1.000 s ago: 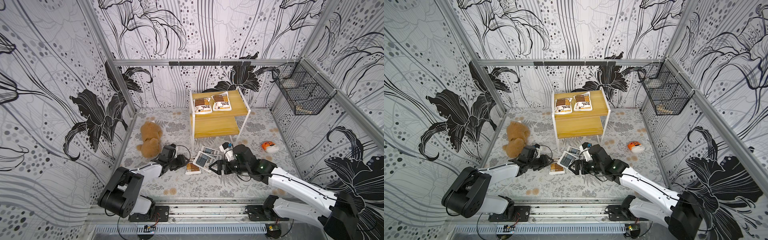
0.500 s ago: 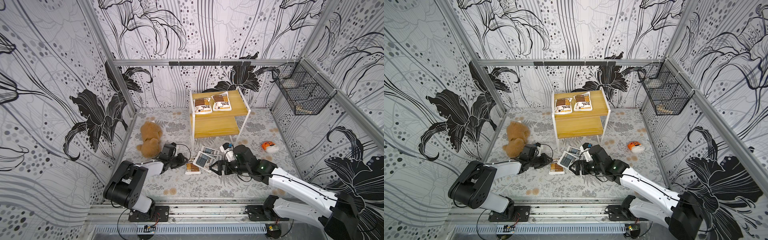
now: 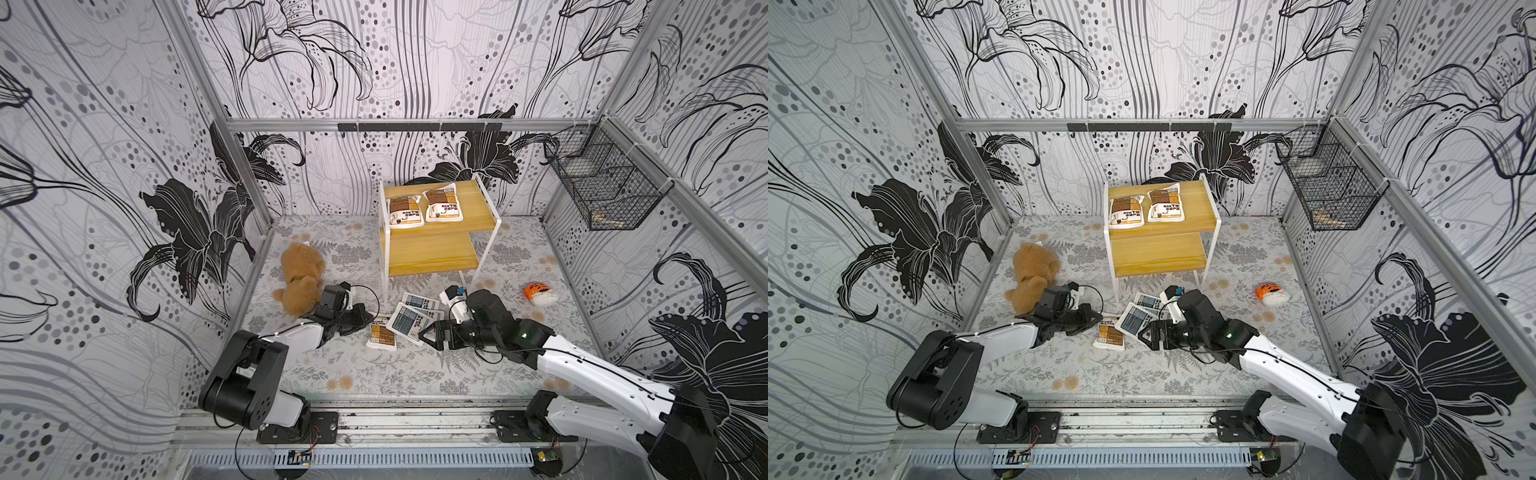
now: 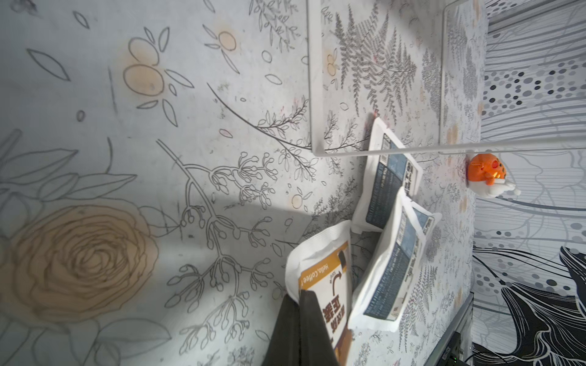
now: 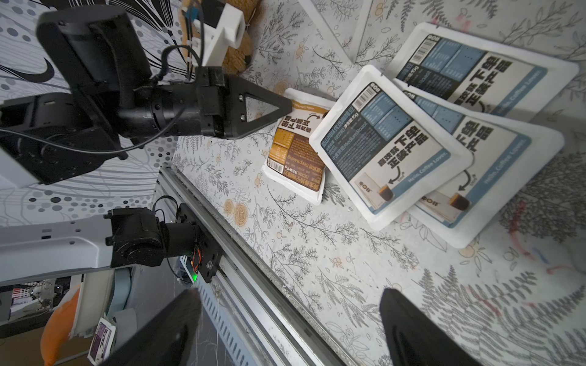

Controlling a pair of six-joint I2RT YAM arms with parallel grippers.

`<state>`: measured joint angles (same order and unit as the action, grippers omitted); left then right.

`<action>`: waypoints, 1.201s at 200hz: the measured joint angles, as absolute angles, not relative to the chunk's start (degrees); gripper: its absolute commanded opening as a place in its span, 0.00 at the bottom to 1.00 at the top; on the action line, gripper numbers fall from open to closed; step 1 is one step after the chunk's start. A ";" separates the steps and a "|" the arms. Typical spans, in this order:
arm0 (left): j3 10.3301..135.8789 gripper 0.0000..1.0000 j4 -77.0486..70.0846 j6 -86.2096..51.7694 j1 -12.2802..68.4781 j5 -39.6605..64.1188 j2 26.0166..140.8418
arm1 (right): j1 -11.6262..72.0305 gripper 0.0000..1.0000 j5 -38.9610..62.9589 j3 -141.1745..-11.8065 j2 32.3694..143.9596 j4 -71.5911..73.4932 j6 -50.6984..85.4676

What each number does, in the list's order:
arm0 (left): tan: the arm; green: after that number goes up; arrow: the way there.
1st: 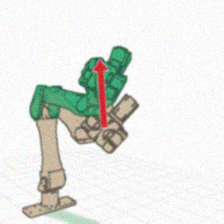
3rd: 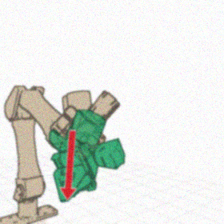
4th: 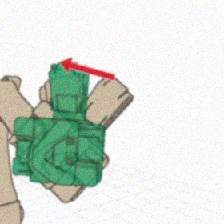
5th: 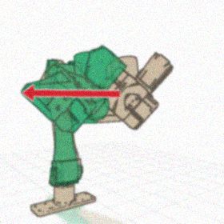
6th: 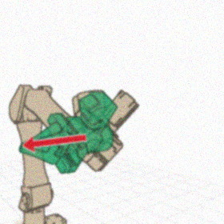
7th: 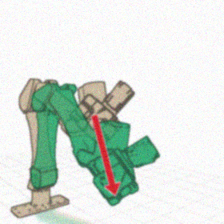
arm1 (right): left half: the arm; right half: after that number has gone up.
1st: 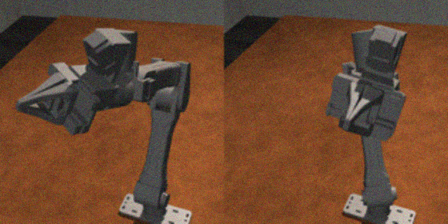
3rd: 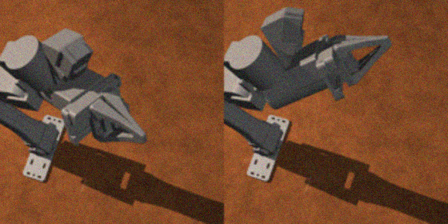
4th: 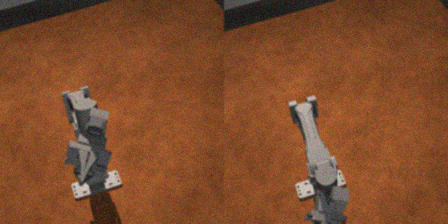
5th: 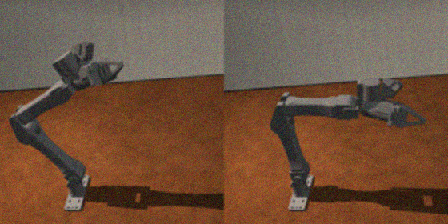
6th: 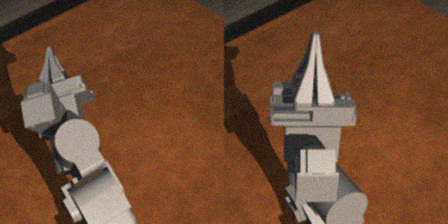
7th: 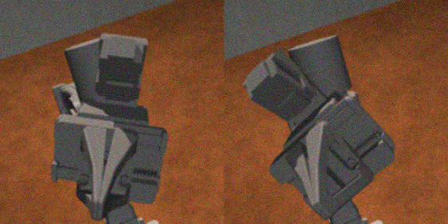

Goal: Place the bagged coffee beans on the shelf by color
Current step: Pick up the bagged coffee beans at the center of the board.

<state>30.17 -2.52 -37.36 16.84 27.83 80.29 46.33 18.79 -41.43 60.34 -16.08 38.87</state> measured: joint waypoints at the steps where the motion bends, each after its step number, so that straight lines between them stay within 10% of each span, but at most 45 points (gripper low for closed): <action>1: 30.17 0.00 -2.42 -37.34 16.82 27.83 80.07 | 46.33 0.94 18.79 -41.43 60.34 -16.05 38.87; 240: 25.58 0.00 -4.14 -67.24 15.97 29.56 42.35 | 46.33 0.98 23.40 -34.20 54.02 7.05 51.46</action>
<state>25.58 -4.14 -67.24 15.97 29.56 42.35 46.33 23.40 -34.20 54.02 7.05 51.46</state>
